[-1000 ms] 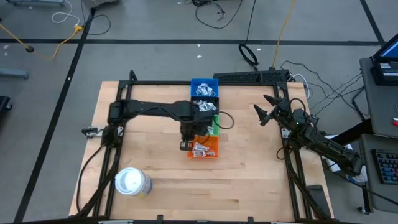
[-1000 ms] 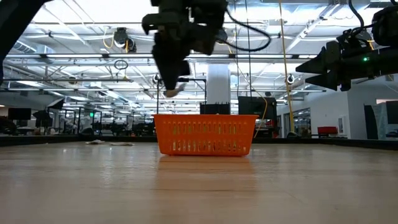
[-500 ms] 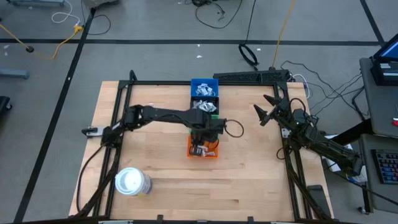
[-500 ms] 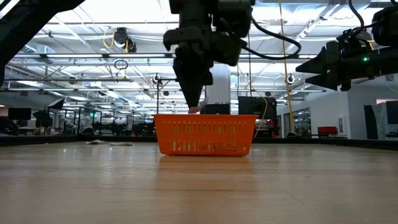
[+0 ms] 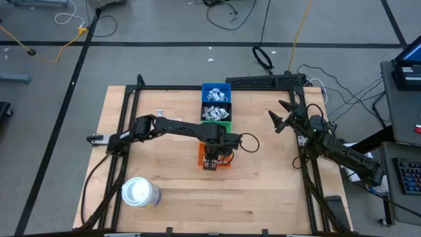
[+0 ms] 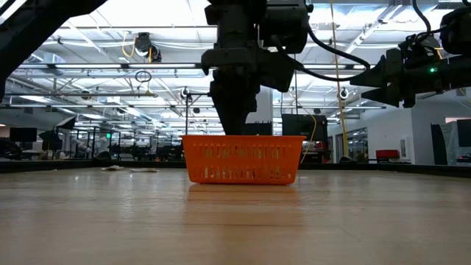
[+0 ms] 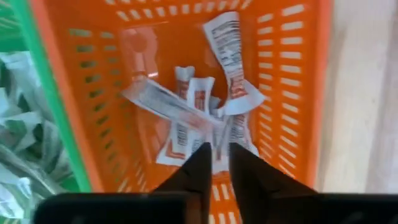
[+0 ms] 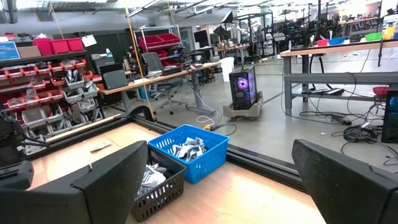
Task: Pick & Place First Aid Supplies
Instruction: Put the orange ointment pack into the orange bin
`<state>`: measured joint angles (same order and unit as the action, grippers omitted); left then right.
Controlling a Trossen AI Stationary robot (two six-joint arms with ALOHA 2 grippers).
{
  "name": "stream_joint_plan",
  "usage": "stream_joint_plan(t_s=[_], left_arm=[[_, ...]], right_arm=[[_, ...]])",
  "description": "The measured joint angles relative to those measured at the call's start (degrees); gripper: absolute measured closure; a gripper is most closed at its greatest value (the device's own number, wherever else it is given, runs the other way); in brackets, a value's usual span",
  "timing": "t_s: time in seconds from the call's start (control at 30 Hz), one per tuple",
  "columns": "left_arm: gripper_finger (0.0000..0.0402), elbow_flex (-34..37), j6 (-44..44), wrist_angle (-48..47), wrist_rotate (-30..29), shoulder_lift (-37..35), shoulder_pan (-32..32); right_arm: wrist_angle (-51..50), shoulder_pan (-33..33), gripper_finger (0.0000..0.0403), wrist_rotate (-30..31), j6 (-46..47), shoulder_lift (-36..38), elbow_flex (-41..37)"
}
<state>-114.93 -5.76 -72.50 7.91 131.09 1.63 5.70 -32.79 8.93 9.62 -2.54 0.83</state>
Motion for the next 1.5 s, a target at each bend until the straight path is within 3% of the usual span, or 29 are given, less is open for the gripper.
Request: stream_joint_plan(t_s=[0.37,0.67,0.8,0.93,1.27,1.5], left_arm=[[0.0153,0.00,2.49,-1.34,3.11,-3.23,-1.63],[0.0059,-0.01,0.67,-3.13,2.97,-5.68,-5.10],[0.0034,1.93,-1.94,-3.76,2.97,-7.45,-7.46],[0.0020,9.02,-4.34,-2.08,2.11,-11.89,-11.43],[0.0020,28.37,-12.02,7.33,0.38,-22.73,-23.41],[0.0010,36.35,-20.20,9.39,-3.73,-25.97,-32.35]], right_arm=[[0.01,-0.01,0.0009,0.00,-0.01,0.01,-0.01],[0.01,0.01,0.0009,0.00,0.00,0.01,0.01],[0.01,-0.01,0.0009,0.00,0.01,0.01,0.00],[-0.02,-0.01,0.0009,0.01,0.01,-0.01,0.00],[-0.03,0.00,0.0009,0.00,0.01,-0.03,0.01],[-0.01,0.00,0.0009,0.00,0.00,-0.05,0.01]])
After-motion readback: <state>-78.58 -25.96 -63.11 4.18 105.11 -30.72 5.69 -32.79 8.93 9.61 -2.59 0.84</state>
